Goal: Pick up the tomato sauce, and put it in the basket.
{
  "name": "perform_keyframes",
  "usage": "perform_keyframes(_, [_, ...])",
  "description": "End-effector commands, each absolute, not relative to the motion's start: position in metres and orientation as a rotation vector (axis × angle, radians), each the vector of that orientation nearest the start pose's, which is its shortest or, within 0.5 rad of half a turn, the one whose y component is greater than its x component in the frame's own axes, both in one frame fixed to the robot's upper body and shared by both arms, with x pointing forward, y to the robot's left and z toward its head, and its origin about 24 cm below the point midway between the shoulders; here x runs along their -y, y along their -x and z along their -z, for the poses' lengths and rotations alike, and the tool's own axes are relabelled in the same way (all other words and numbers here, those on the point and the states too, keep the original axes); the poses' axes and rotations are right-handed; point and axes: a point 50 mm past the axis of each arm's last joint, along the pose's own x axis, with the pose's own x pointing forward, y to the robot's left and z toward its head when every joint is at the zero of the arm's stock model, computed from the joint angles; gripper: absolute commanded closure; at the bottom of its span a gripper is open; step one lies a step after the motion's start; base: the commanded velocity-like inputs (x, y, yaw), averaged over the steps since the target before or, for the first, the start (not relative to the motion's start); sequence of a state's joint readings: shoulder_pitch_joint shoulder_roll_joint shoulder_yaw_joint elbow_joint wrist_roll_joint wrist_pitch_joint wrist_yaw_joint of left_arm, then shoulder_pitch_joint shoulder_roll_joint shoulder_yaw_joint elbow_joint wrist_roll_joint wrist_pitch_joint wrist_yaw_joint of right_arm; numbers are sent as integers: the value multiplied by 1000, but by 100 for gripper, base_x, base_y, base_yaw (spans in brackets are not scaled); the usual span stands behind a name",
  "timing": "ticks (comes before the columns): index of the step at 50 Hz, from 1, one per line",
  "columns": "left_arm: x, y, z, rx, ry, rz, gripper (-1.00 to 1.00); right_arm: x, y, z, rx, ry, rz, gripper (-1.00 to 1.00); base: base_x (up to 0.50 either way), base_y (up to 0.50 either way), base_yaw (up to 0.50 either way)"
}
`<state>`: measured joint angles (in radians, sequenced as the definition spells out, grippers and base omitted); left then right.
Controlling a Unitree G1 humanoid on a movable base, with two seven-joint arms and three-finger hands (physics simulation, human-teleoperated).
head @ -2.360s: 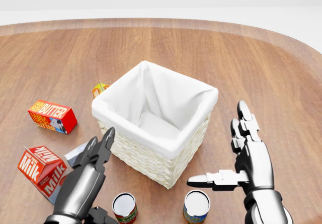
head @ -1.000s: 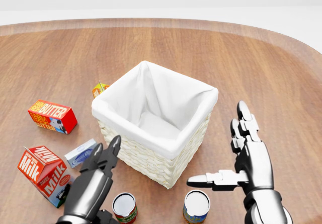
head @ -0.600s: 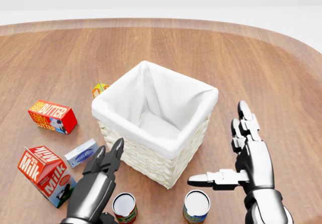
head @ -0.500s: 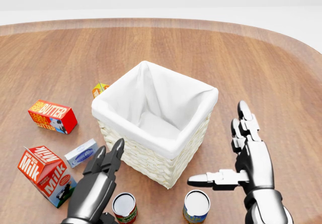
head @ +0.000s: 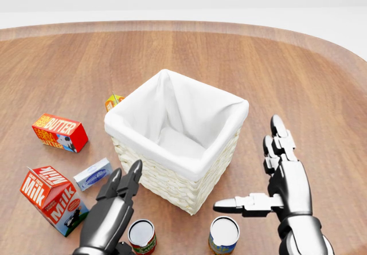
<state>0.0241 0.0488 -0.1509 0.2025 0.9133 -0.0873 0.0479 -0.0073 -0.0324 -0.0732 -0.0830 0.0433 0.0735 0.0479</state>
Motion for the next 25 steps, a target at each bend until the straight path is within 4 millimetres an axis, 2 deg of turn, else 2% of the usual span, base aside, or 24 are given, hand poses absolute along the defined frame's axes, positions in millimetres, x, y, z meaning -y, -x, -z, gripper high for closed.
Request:
perform_keyframes(1, [-122, -243, 14, -76, -965, 227, -100, 170, -256, -56, 20, -11, 22, -100, 0, 0, 0])
perform_keyframes(25, [-124, -248, 32, -130, -989, 219, -100, 171, -256, -57, 21, -12, 25, -100, 0, 0, 0])
